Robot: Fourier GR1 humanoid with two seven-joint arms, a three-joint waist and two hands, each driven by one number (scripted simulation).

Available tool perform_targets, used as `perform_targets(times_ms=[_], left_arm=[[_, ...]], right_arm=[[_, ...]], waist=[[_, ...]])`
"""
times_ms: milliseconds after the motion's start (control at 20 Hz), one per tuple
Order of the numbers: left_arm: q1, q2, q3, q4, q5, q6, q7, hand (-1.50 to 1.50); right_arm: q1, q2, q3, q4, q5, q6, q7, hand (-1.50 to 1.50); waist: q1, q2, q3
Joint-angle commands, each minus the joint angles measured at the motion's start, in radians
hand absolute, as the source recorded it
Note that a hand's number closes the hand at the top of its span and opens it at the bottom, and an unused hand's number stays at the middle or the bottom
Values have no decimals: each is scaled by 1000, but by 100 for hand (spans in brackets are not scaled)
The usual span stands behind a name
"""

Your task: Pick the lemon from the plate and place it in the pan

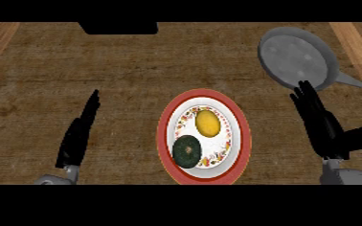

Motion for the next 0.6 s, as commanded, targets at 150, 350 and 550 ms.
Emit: perform_targets(times_ms=[150,350,550], left_arm=[[-69,-74,-49,-43,97,-119,61,0],[-75,-157,-95,-43,159,-162,88,0],[-82,-154,-61,-87,243,-217,135,0]], right_arm=[[-276,-75,253,-139,261,106,-4,150],[-463,-226,315,-227,581,53,-88,150],[-517,-13,448,-121,717,-74,-229,-150]], waist=[[100,-26,-7],[106,-44,-19],[86,-17,2]])
